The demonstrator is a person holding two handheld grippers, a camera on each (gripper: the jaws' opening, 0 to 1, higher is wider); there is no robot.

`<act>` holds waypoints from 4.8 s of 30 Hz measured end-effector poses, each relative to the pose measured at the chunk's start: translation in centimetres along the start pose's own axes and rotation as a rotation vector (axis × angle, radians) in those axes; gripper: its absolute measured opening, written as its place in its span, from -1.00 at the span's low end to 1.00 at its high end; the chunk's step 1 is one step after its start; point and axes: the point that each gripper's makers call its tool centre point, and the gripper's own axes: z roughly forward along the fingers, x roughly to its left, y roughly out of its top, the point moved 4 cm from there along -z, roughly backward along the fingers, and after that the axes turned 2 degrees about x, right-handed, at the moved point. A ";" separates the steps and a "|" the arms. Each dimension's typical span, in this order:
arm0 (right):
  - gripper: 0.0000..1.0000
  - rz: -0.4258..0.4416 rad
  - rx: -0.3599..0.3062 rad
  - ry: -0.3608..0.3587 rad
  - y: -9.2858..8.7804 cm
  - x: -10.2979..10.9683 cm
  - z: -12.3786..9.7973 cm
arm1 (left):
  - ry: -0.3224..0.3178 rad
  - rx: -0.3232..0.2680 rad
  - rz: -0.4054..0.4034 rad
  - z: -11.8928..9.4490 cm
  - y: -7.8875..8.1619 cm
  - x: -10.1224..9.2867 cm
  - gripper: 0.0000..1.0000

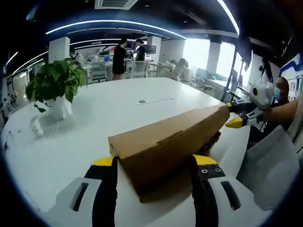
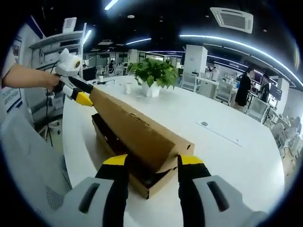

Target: Operate the shoe box by opening the lid, removing the specified soft item, and placing it in the target area until the item is outside and the box remains undamaged.

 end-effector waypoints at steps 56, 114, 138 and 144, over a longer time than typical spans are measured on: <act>-0.74 0.016 -0.005 -0.166 3.0 -9.8 6.1 | 0.234 -0.119 -0.009 5.2 9.4 9.5 -0.97; -0.98 0.158 0.098 -0.199 0.8 -11.8 10.0 | 0.256 -0.043 -0.157 9.2 3.6 10.9 -0.99; -0.94 0.228 0.153 -0.148 -0.3 -13.6 12.2 | 0.270 0.005 -0.257 11.2 4.0 10.9 -0.97; -0.93 0.249 0.157 -0.153 -0.4 -13.7 12.4 | 0.274 0.012 -0.268 11.7 4.1 11.4 -0.97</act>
